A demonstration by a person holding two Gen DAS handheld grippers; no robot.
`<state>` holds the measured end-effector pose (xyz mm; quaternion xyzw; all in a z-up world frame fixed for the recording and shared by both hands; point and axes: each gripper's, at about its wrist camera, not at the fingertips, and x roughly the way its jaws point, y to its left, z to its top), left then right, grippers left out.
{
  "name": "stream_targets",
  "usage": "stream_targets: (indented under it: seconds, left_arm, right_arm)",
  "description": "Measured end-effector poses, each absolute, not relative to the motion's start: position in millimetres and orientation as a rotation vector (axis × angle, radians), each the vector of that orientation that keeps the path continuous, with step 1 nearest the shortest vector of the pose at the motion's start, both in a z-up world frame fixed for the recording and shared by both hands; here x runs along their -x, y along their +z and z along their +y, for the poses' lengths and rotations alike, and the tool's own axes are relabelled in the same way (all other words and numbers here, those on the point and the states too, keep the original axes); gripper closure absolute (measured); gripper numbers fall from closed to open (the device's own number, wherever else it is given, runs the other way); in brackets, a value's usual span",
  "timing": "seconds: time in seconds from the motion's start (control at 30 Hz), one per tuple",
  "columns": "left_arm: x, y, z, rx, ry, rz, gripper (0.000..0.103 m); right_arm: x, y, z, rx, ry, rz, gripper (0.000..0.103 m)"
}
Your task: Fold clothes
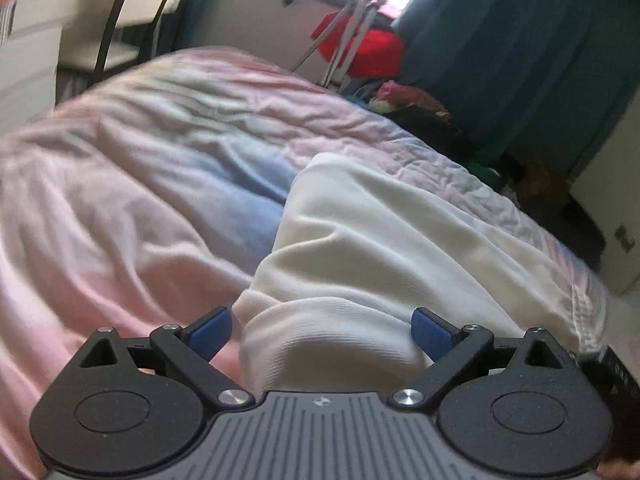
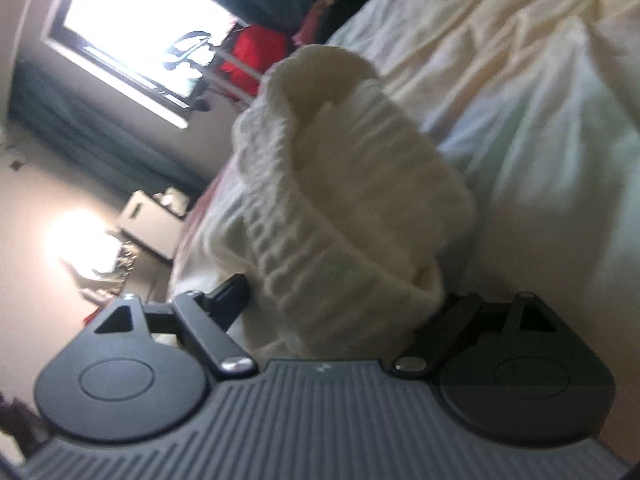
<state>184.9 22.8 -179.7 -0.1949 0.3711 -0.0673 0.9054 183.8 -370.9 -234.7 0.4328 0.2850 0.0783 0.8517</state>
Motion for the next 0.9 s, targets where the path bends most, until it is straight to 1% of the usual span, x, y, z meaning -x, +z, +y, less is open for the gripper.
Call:
stream_targets:
  seconds: [0.1, 0.2, 0.3, 0.33, 0.37, 0.4, 0.47, 0.53, 0.57, 0.6, 0.63, 0.7, 0.73, 0.8, 0.9]
  left_arm:
    - [-190.1, -186.7, 27.8, 0.465, -0.141, 0.784, 0.005]
    - [-195.2, -193.0, 27.7, 0.488, -0.154, 0.804, 0.005]
    - [-199.6, -200.5, 27.0, 0.504, -0.159, 0.824, 0.005]
    - [-201.3, -204.0, 28.1, 0.528, -0.172, 0.828, 0.007]
    - [-202.8, -207.4, 29.4, 0.561, -0.191, 0.832, 0.007]
    - [-204.5, -210.8, 30.5, 0.584, -0.196, 0.841, 0.009]
    - [-205.1, -213.2, 30.3, 0.582, -0.196, 0.836, 0.014]
    - [-202.9, -212.7, 29.4, 0.562, -0.198, 0.82, 0.029]
    - [-201.9, -210.9, 28.9, 0.555, -0.201, 0.817, 0.033]
    - [-200.8, -209.2, 29.7, 0.557, -0.206, 0.813, 0.045]
    - [-198.8, -206.5, 31.1, 0.567, -0.21, 0.8, 0.054]
    - [-194.9, -200.4, 33.2, 0.586, -0.225, 0.772, 0.063]
    - [-192.4, -195.6, 33.3, 0.588, -0.237, 0.754, 0.066]
    - [-188.4, -182.6, 30.3, 0.595, -0.258, 0.728, 0.069]
    - [-182.9, -160.2, 23.5, 0.612, -0.295, 0.691, 0.071]
  right_arm:
    - [-182.0, -229.5, -366.4, -0.882, 0.212, 0.572, 0.014]
    - [-187.0, -231.4, -358.5, -0.82, 0.181, 0.624, 0.015]
    - [-188.5, -229.5, -353.5, -0.784, 0.154, 0.629, 0.018]
    - [-186.5, -226.7, -351.5, -0.762, 0.14, 0.626, 0.024]
    - [-184.2, -223.7, -349.5, -0.739, 0.126, 0.622, 0.033]
    - [-181.9, -220.7, -347.5, -0.715, 0.111, 0.618, 0.038]
    - [-177.9, -215.2, -346.9, -0.717, 0.087, 0.602, 0.054]
    - [-174.0, -207.2, -346.1, -0.718, 0.076, 0.576, 0.062]
    - [-171.4, -202.1, -343.2, -0.694, 0.081, 0.555, 0.065]
    - [-168.8, -196.9, -340.1, -0.667, 0.087, 0.533, 0.066]
    - [-167.5, -191.8, -337.3, -0.653, 0.093, 0.515, 0.067]
    - [-165.1, -181.4, -334.1, -0.641, 0.107, 0.479, 0.069]
    - [-163.7, -175.8, -333.8, -0.644, 0.115, 0.46, 0.07]
    - [-160.6, -164.4, -334.8, -0.65, 0.127, 0.425, 0.071]
    - [-152.3, -145.3, -344.0, -0.663, 0.128, 0.378, 0.071]
